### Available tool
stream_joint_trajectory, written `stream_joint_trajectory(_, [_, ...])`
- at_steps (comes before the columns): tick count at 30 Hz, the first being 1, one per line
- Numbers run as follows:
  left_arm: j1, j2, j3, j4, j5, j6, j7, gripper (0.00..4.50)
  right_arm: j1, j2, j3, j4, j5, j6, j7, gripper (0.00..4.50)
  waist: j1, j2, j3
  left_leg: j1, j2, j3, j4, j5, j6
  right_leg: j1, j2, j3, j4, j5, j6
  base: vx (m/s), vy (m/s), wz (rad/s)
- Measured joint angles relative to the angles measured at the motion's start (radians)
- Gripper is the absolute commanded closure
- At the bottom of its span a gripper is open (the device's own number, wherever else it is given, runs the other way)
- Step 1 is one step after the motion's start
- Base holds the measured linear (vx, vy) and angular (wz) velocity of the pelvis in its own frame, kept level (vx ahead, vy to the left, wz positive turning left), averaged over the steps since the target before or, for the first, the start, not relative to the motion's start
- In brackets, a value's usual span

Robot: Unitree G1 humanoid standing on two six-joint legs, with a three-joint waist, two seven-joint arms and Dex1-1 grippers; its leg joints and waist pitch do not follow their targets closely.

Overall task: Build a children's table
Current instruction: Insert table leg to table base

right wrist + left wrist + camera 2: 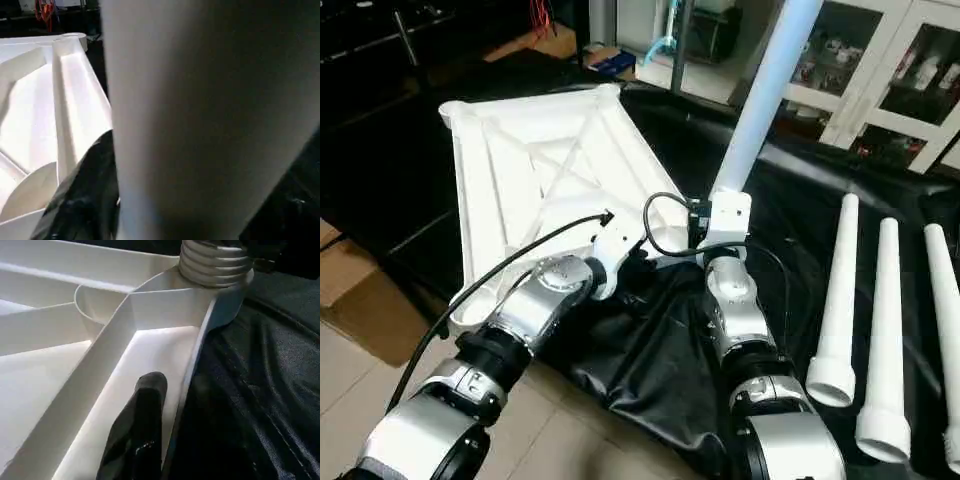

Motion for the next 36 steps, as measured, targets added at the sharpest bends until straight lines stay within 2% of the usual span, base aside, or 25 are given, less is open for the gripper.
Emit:
stream_joint_trajectory(7, [0.000, 0.008, 0.000, 0.003, 0.000, -0.008, -0.006, 3.85, 0.011, -0.012, 0.006, -0.004, -0.029, -0.003, 0.009, 0.64, -0.001, 0.000, 0.000, -0.001, 0.000, 0.000, 0.001, 0.000, 0.000, 0.000, 0.000, 0.000, 0.000, 0.001, -0.001, 0.000, 0.000, 0.00])
stream_joint_trajectory(23, [0.002, 0.028, -0.002, -0.001, -0.006, -0.016, -0.030, 3.85, 0.061, -0.023, 0.013, -0.068, -0.035, -0.002, 0.066, 0.64, 0.000, 0.000, 0.000, -0.002, 0.000, 0.000, 0.003, 0.000, 0.001, 0.000, 0.000, 0.000, 0.000, 0.001, -0.001, 0.000, 0.000, 0.00])
stream_joint_trajectory(34, [0.015, 0.037, -0.017, -0.020, -0.006, -0.018, -0.039, 3.85, 0.145, -0.039, 0.022, -0.184, -0.053, -0.001, 0.102, 0.64, 0.007, 0.000, 0.000, -0.003, 0.000, -0.001, 0.006, -0.001, 0.002, 0.000, 0.000, 0.000, 0.002, 0.001, -0.001, 0.000, 0.000, 0.00])
stream_joint_trajectory(36, [0.016, 0.041, -0.017, -0.022, -0.006, -0.018, -0.046, 3.85, 0.158, -0.042, 0.023, -0.205, -0.054, -0.001, 0.107, 0.91, 0.008, 0.000, 0.000, -0.003, 0.000, -0.001, 0.008, -0.001, 0.002, 0.000, 0.000, 0.000, 0.003, 0.001, -0.001, 0.000, 0.000, 0.00])
